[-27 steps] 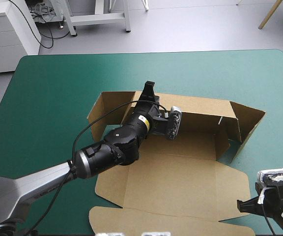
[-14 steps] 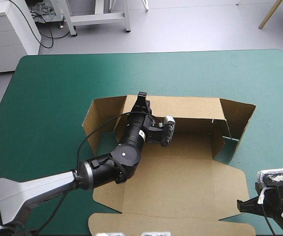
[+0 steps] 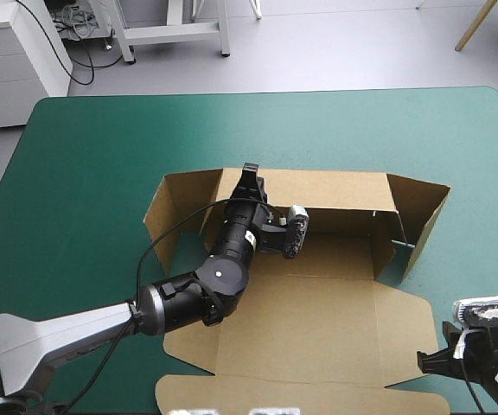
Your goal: Fold the box
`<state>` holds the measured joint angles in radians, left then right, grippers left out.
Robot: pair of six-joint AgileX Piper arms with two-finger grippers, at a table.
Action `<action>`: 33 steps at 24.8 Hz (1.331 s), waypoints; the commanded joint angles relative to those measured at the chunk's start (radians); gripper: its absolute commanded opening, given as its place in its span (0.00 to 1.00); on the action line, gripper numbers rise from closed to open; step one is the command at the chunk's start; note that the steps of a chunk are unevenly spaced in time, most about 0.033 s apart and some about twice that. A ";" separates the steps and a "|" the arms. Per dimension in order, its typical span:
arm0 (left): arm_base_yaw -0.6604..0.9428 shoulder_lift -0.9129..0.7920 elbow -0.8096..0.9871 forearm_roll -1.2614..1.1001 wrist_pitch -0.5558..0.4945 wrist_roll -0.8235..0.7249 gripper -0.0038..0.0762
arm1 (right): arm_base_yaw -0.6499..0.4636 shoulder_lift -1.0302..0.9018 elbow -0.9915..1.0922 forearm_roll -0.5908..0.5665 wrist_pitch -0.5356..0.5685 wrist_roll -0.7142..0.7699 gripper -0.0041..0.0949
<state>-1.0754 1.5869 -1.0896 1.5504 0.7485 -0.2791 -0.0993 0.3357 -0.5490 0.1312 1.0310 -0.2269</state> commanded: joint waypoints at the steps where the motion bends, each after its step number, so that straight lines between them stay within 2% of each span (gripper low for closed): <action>1: -0.006 -0.037 -0.018 0.026 0.029 -0.005 0.04 | -0.006 0.009 -0.023 0.007 -0.059 -0.008 0.68; 3: -0.006 -0.037 -0.018 0.026 0.027 -0.005 0.04 | -0.006 0.009 -0.023 0.007 -0.059 -0.008 0.79; 5: -0.006 -0.037 -0.018 0.027 0.027 -0.005 0.04 | -0.006 0.009 -0.023 0.007 -0.059 -0.008 0.83; 12: -0.006 -0.037 -0.018 0.027 0.027 -0.005 0.04 | -0.006 0.009 -0.023 0.022 -0.071 0.029 0.76; 18: -0.006 -0.037 -0.018 0.027 0.027 -0.005 0.04 | -0.006 0.078 -0.125 0.002 -0.140 0.080 0.67; 23: -0.006 -0.037 -0.018 0.027 0.027 -0.005 0.04 | -0.006 0.289 -0.341 -0.011 -0.162 0.097 0.67; 29: -0.006 -0.037 -0.018 0.027 0.027 -0.005 0.04 | -0.006 0.709 -0.724 -0.039 -0.162 0.097 0.67; 33: -0.006 -0.037 -0.018 0.015 0.040 -0.014 0.04 | -0.006 0.934 -0.870 -0.048 -0.145 0.099 0.67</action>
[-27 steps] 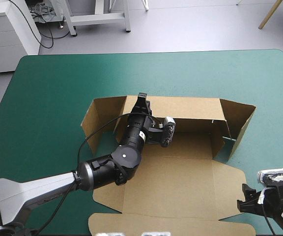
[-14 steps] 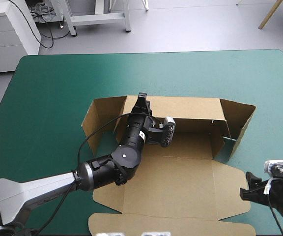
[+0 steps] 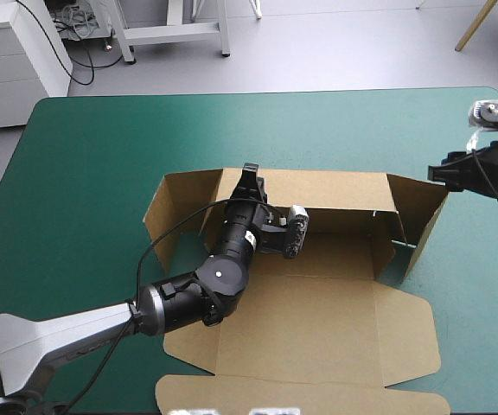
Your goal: Fold the box
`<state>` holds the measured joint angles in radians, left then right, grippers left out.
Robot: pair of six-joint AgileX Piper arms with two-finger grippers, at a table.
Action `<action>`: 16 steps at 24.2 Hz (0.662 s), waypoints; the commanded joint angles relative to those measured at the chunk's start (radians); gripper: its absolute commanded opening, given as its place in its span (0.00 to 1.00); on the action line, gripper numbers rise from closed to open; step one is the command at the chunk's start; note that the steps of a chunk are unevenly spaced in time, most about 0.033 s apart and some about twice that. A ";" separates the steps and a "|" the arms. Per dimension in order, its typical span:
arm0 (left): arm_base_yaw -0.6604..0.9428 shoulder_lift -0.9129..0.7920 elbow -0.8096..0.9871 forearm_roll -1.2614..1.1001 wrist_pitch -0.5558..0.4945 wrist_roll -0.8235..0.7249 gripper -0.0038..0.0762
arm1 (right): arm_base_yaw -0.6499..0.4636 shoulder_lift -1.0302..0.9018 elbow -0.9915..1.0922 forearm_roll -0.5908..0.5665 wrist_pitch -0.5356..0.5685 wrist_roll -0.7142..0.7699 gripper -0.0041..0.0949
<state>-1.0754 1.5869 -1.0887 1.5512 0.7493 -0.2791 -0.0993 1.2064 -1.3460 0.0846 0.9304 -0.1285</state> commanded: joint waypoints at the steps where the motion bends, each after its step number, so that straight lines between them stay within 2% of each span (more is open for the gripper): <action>1: -0.006 -0.037 -0.019 0.002 0.042 -0.018 0.04 | -0.006 0.115 -0.095 0.008 -0.047 0.000 0.67; 6: -0.006 -0.037 -0.019 0.000 0.042 -0.018 0.04 | -0.006 0.250 -0.125 0.013 -0.064 0.000 0.67; 10: -0.006 -0.037 -0.019 -0.019 0.042 -0.018 0.04 | -0.006 0.300 -0.118 0.040 -0.032 -0.025 0.67; 16: -0.006 -0.037 -0.019 -0.024 0.053 -0.018 0.04 | -0.006 0.298 -0.099 0.141 0.091 -0.114 0.67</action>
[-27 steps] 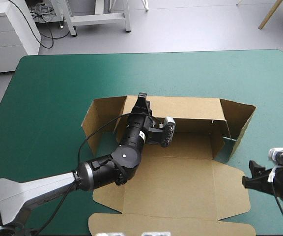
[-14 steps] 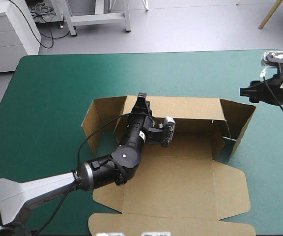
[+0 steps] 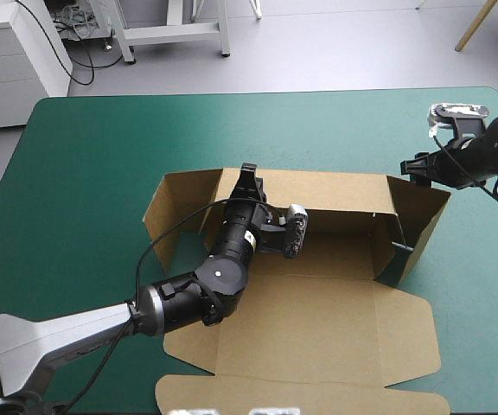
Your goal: Fold the box
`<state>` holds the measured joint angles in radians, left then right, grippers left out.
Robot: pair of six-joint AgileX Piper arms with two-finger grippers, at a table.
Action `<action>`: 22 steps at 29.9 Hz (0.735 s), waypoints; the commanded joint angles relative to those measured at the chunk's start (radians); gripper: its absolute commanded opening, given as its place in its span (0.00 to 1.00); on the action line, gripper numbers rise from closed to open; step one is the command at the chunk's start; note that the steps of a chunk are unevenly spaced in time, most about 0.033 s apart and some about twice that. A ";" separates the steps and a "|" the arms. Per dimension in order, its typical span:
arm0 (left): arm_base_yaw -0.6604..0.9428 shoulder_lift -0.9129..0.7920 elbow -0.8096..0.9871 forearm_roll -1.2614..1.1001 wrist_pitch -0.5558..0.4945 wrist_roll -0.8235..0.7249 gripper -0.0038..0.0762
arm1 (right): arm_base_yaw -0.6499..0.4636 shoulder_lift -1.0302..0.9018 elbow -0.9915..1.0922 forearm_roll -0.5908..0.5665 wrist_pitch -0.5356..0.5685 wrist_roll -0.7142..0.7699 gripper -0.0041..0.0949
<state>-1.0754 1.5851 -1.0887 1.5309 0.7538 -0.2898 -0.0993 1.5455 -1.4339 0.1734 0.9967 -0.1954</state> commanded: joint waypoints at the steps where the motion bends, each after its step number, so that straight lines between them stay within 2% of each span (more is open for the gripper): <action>1: -0.006 -0.035 -0.019 -0.004 0.050 -0.008 0.04 | -0.006 -0.046 0.004 0.067 0.031 -0.055 0.67; 11: -0.006 -0.035 -0.019 -0.004 0.052 -0.006 0.04 | -0.006 -0.247 0.255 0.196 -0.008 -0.198 0.67; 22: -0.006 -0.035 -0.019 -0.004 0.052 -0.002 0.04 | -0.006 -0.495 0.603 0.379 -0.243 -0.482 0.67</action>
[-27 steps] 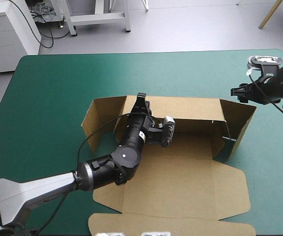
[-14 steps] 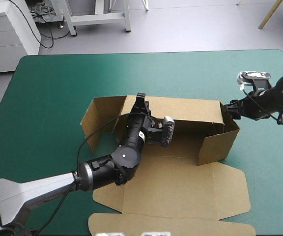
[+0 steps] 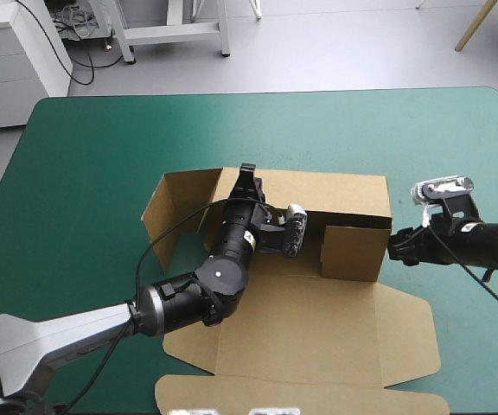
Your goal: Fold the box
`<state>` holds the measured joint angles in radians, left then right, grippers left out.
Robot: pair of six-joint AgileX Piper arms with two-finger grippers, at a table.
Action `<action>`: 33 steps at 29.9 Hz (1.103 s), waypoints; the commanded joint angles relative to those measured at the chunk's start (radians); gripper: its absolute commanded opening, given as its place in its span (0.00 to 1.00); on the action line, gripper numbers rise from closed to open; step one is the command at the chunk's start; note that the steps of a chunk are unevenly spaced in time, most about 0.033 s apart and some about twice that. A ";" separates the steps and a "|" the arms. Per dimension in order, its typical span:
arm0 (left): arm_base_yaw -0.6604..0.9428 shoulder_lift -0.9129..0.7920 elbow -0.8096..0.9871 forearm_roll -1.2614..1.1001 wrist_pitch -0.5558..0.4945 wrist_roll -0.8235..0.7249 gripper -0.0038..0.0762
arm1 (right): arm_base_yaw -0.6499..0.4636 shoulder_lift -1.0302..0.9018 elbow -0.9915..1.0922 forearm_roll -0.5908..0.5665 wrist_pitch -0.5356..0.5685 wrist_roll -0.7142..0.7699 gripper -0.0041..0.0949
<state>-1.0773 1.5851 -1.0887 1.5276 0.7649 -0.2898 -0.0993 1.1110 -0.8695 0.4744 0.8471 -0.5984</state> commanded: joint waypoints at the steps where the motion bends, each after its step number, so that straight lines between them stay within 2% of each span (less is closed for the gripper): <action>1: -0.004 -0.035 -0.019 0.000 0.041 -0.001 0.04 | -0.006 -0.073 0.057 0.085 -0.118 -0.103 0.67; 5: -0.004 -0.035 -0.019 0.000 0.041 0.059 0.04 | -0.006 -0.098 0.120 0.098 -0.166 -0.188 0.67; 8: -0.004 -0.035 -0.019 0.000 0.041 0.085 0.04 | -0.006 -0.098 0.136 0.120 -0.162 -0.268 0.67; 16: -0.004 -0.035 -0.019 0.000 0.041 0.085 0.04 | -0.006 -0.098 0.140 0.269 -0.114 -0.446 0.67; 23: -0.004 -0.034 -0.019 0.000 0.041 0.085 0.04 | -0.006 -0.098 0.140 0.277 -0.091 -0.468 0.67; 28: -0.004 -0.033 -0.019 0.000 0.041 0.097 0.04 | -0.006 -0.096 0.140 0.366 -0.095 -0.543 0.67; 33: -0.004 -0.015 -0.019 0.000 0.041 0.146 0.04 | -0.006 -0.089 0.140 0.460 -0.160 -0.558 0.67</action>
<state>-1.0773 1.5873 -1.0887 1.5210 0.7749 -0.1711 -0.0993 1.0317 -0.7049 0.8410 0.7403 -1.1346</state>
